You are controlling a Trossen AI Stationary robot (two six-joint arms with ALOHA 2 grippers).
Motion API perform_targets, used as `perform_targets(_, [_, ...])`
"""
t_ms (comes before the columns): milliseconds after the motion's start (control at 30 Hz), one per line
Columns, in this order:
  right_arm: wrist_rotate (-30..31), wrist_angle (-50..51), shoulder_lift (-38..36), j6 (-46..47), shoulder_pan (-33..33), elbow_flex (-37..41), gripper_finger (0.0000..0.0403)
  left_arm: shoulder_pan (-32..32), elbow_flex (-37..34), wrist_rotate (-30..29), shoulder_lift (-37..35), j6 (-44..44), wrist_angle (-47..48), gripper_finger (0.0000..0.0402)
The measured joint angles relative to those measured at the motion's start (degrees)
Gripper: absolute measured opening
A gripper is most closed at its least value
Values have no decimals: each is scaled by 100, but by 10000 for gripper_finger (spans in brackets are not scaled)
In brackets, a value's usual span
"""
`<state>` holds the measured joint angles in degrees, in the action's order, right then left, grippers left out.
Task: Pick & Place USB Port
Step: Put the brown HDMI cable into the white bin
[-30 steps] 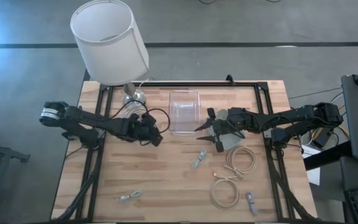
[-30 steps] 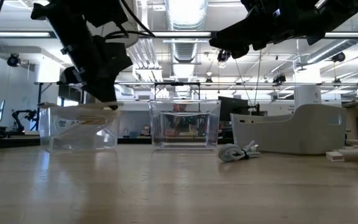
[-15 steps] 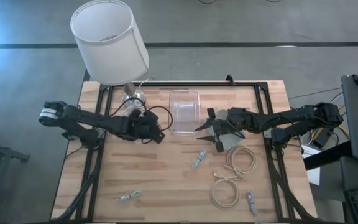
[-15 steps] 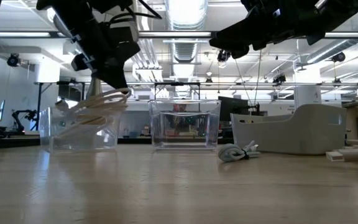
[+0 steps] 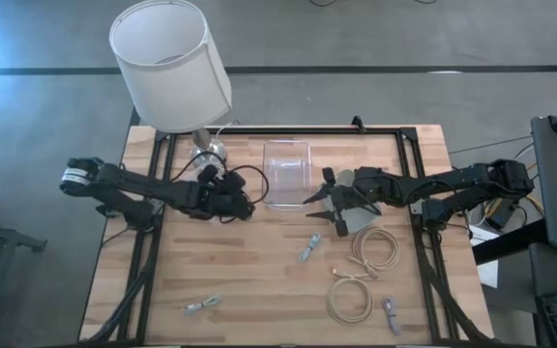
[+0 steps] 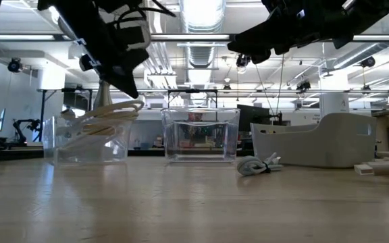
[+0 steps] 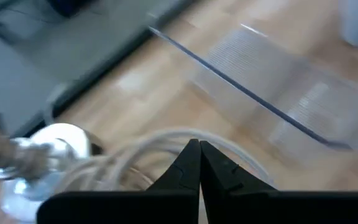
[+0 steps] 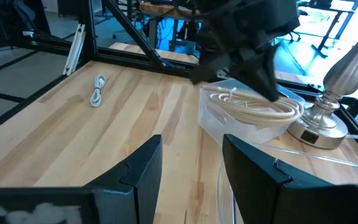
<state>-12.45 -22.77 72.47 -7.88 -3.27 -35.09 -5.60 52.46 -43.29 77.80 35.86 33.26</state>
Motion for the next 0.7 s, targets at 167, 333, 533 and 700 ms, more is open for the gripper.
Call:
perform_targets(167, [0,33,0,26,0,2,166,-9,160,960,-248,295,503,2])
perform_targets(333, [0,122,0,40,1,7,166,27,143,1343,-365,1148,1645,2])
perform_targets(533, [0,156,0,48,2,9,166,36,-282,1399,-338,1502,1645,3])
perform_targets(700, [0,156,0,77,2,9,166,117,-662,1327,-333,1659,1559,3])
